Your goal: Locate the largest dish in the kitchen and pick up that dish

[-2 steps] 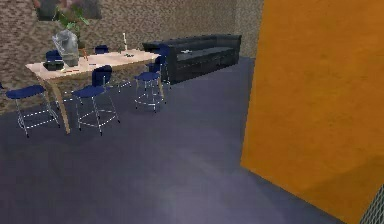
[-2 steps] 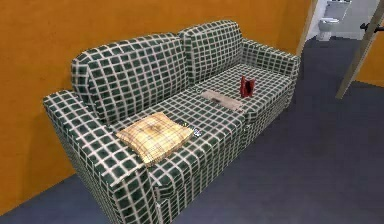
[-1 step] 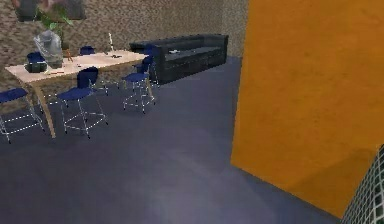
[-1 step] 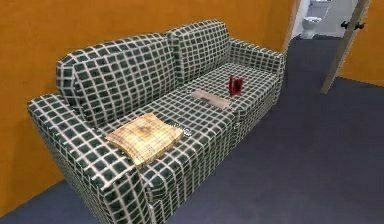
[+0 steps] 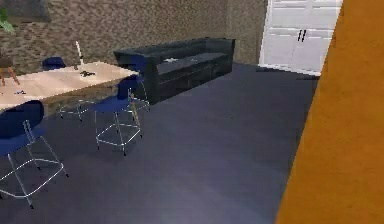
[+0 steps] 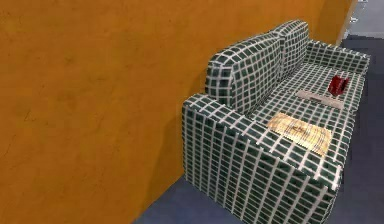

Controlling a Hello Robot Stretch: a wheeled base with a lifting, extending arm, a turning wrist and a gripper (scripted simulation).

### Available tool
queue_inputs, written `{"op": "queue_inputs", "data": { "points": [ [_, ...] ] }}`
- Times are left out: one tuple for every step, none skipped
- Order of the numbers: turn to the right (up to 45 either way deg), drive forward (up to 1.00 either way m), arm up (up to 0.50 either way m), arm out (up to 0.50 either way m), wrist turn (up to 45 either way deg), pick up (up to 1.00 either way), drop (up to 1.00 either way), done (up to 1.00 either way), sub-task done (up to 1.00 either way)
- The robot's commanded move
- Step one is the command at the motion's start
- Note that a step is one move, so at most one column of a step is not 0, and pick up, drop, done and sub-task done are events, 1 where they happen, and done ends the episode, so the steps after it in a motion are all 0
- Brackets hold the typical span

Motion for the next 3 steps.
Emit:
{"op": "queue_inputs", "data": {
  "points": [
    [3.0,0.0,0.0,0.0,0.0,0.0,0.0,0.0,0.0],
    [0.0,0.5,0.0,0.0,0.0,0.0,0.0,0.0,0.0],
    [-21.0,0.0,0.0,0.0,0.0,0.0,0.0,0.0,0.0]
  ]
}}
